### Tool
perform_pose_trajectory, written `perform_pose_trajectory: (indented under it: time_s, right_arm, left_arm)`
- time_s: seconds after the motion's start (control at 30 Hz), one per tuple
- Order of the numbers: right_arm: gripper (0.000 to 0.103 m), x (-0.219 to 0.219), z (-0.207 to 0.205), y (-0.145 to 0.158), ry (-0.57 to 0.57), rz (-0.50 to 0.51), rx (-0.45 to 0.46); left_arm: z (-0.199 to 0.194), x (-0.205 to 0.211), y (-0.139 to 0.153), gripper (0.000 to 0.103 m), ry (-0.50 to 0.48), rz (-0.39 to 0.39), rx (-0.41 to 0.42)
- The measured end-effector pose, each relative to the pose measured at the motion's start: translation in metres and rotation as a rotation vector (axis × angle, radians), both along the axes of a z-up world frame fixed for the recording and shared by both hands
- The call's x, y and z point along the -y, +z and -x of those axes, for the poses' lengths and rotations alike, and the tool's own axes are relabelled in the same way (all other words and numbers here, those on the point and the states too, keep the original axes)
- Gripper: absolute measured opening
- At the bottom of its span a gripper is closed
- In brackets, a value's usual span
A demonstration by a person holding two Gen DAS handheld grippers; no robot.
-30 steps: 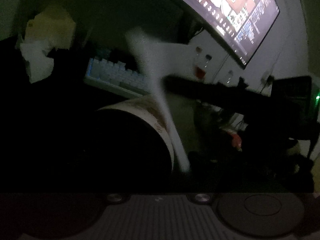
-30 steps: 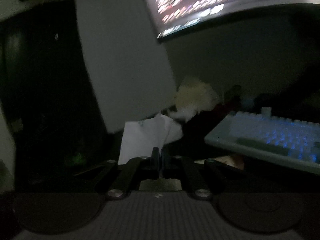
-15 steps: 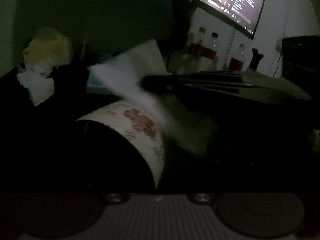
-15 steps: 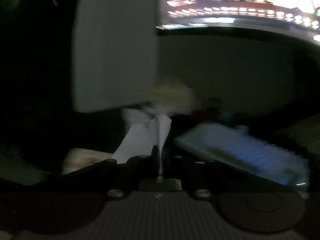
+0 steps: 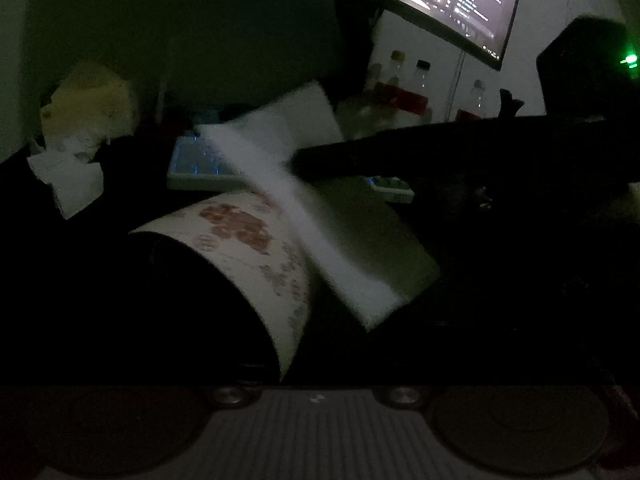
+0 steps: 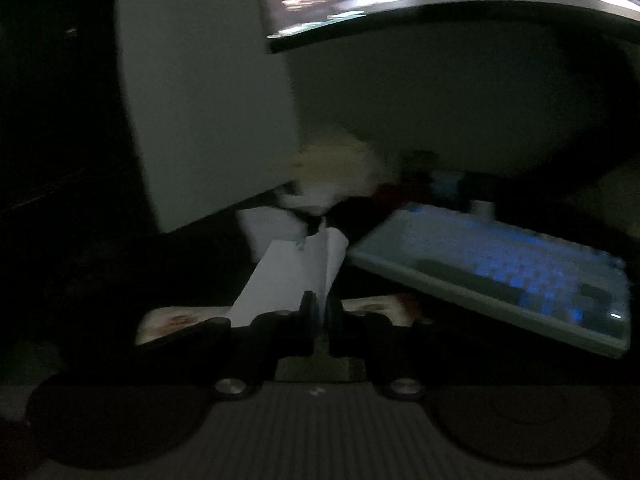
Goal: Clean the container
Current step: 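Press the paper towel onto the thermos body with the right gripper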
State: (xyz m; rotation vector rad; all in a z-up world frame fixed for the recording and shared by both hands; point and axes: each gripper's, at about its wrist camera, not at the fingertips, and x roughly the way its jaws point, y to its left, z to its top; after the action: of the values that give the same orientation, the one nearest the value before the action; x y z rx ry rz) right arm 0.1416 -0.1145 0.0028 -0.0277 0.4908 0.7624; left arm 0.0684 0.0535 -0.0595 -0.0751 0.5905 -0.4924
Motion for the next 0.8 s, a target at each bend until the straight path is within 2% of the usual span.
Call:
perform_pose_trajectory:
  time_s: [0.13,0.43,0.5,0.67,0.73,0.8]
  right_arm:
    - [0.008,-0.010,0.003,0.000,0.023,0.018,0.021]
    - [0.010,-0.024,-0.008,-0.012,-0.076,0.147,0.108]
    - [0.010,-0.029,-0.004,-0.011,-0.063,0.152,0.114]
    - [0.010,-0.031,0.013,-0.010,0.056,0.088,0.100]
    - [0.009,-0.029,0.017,-0.013,0.064,0.107,0.146]
    - [0.009,-0.032,0.024,-0.021,0.022,0.234,0.295]
  left_arm:
    - [-0.003,0.003,0.001,0.080,0.001,-0.003,-0.005]
    - [-0.007,0.000,0.002,0.080,-0.004,0.005,-0.015]
    - [-0.008,0.000,0.001,0.080,-0.003,0.008,-0.016]
    - [-0.009,-0.002,0.001,0.080,-0.005,0.016,-0.016]
    - [-0.010,-0.004,0.001,0.080,-0.007,0.021,-0.017]
    - [-0.010,-0.005,0.001,0.080,-0.009,0.026,-0.016]
